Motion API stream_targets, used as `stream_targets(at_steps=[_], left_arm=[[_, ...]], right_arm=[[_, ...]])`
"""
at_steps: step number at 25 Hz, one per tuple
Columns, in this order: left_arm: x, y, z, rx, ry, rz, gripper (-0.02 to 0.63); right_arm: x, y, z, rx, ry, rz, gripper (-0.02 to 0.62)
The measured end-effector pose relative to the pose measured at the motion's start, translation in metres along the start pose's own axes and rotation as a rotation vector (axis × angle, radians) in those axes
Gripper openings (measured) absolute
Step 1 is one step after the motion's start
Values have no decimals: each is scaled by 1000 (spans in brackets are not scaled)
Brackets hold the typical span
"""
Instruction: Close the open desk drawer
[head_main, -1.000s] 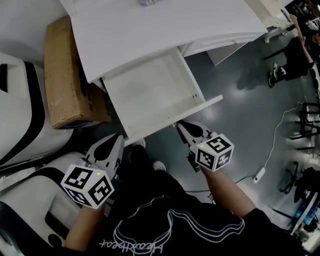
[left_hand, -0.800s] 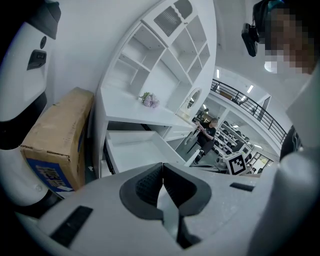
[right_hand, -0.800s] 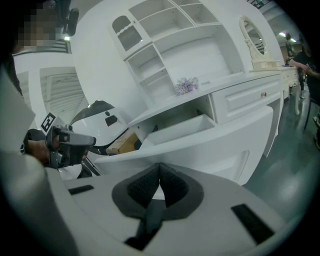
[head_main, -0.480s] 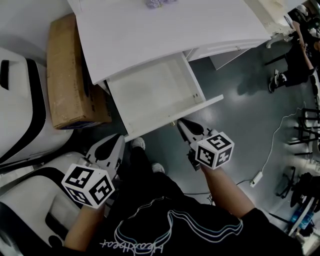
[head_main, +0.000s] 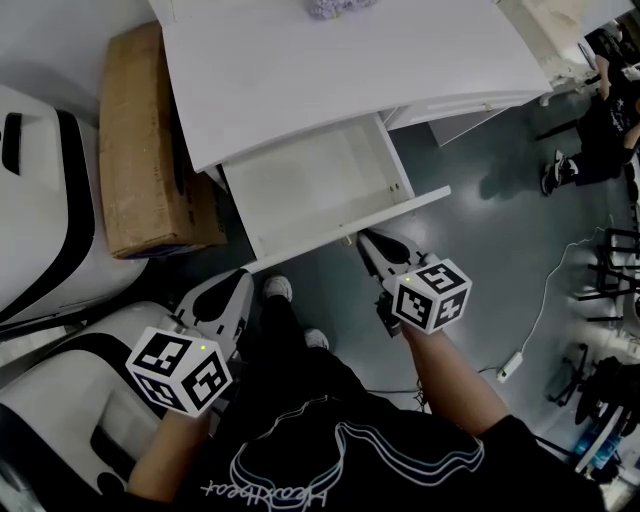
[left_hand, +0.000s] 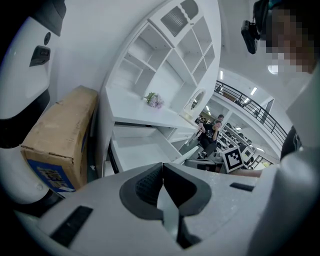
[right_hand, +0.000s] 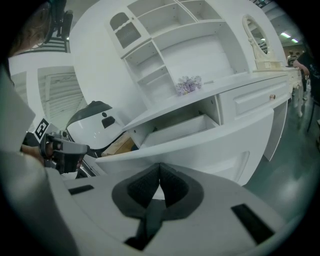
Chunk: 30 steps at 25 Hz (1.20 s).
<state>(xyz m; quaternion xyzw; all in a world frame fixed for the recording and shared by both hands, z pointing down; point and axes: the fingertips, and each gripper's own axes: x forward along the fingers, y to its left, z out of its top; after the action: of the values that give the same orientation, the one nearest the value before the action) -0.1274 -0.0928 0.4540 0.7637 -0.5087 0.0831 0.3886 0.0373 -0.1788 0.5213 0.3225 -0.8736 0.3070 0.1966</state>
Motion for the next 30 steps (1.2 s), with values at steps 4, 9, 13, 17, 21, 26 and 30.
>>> stream_targets(at_steps=[4, 9, 13, 17, 21, 26, 30], left_arm=[[1, 3, 1, -5, -2, 4, 5], [1, 10, 3, -19, -6, 15, 6], [2, 15, 5, -25, -6, 17, 6], [4, 21, 7, -31, -3, 18, 6], [7, 27, 9, -37, 0, 18, 6], [13, 31, 14, -49, -8, 16, 6], [17, 34, 19, -49, -11, 12, 5]], right_arm=[[8, -2, 7, 1, -1, 1, 6], [18, -4, 15, 4, -3, 0, 6], [26, -6, 21, 4, -7, -3, 6], [33, -8, 27, 4, -12, -6, 6], [41, -9, 34, -2, -13, -3, 6], [50, -12, 41, -17, -6, -11, 6], [58, -14, 49, -14, -10, -12, 6]])
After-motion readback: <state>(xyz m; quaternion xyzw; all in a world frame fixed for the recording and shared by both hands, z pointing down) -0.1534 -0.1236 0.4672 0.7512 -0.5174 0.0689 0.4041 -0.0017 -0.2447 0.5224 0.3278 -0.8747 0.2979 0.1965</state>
